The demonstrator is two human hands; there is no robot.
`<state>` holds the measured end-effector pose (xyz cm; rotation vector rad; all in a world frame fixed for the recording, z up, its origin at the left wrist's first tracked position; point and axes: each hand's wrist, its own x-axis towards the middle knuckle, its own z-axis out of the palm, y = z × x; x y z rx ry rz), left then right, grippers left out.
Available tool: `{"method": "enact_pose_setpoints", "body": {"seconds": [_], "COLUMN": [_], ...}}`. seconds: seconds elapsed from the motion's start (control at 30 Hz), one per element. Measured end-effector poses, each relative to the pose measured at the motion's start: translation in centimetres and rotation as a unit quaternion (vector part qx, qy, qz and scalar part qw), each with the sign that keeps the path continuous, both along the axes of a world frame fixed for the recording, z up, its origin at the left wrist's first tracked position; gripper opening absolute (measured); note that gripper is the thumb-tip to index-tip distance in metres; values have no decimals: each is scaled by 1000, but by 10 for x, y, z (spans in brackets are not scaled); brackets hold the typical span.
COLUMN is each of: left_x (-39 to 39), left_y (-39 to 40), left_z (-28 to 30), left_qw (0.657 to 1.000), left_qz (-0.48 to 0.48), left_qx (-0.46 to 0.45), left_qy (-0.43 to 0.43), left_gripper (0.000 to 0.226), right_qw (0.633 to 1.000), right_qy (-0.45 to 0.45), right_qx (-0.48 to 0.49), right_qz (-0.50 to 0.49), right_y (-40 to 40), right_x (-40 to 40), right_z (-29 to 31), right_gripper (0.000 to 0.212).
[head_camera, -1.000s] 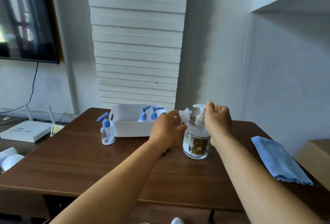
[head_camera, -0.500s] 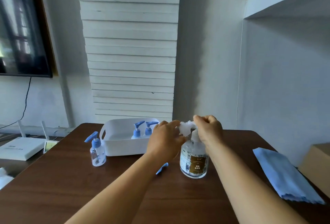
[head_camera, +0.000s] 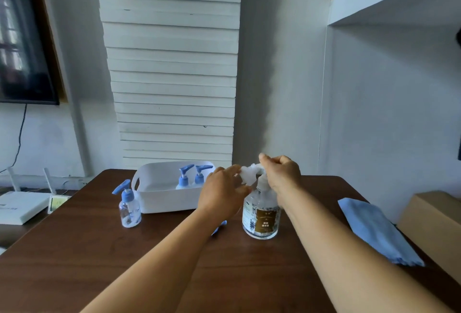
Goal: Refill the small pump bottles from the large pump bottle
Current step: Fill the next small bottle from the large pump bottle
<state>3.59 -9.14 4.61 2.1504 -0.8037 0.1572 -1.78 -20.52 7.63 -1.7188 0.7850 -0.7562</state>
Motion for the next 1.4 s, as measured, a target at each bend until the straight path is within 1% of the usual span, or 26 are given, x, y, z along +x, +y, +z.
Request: {"method": "enact_pose_setpoints", "body": {"seconds": [0.17, 0.3, 0.5, 0.6, 0.7, 0.8, 0.9, 1.0, 1.1, 1.27, 1.4], "left_x": [1, 1, 1, 4, 2, 1, 3, 2, 0, 1, 3], "left_y": [1, 0, 2, 0, 2, 3, 2, 2, 2, 1, 0], "left_z": [12, 7, 10, 9, 2, 6, 12, 8, 2, 11, 5], "left_qw": [1000, 1000, 1000, 1000, 1000, 1000, 999, 1000, 1000, 1000, 1000], "left_qz": [0, 4, -3, 4, 9, 5, 8, 6, 6, 3, 8], "left_qx": [3, 12, -2, 6, 18, 7, 9, 11, 11, -3, 6], "left_qy": [-23, -22, -27, -25, -22, -13, -31, -27, -12, -27, -21], "left_gripper": [45, 46, 50, 54, 54, 54, 52, 51, 51, 45, 50], "right_qw": [999, 1000, 998, 999, 999, 998, 997, 999, 999, 997, 998], "right_qy": [8, 9, 27, 16, 21, 26, 28, 7, 16, 30, 19], "right_qx": [14, 0, 12, 16, 10, -2, 0, 12, 0, -21, 0], "right_qz": [38, 30, 52, 48, 48, 53, 65, 51, 45, 65, 55], "right_y": [-7, -4, -6, -8, -3, -5, -9, -8, -4, -10, -8], "right_x": [-8, -6, -8, -7, -7, -10, -10, -8, -8, -9, -6], "right_z": [11, -3, 12, 6, -3, 7, 14, 2, -6, 14, 1], "right_gripper": [22, 24, 21, 22, 23, 20, 19, 21, 22, 20, 22]}}
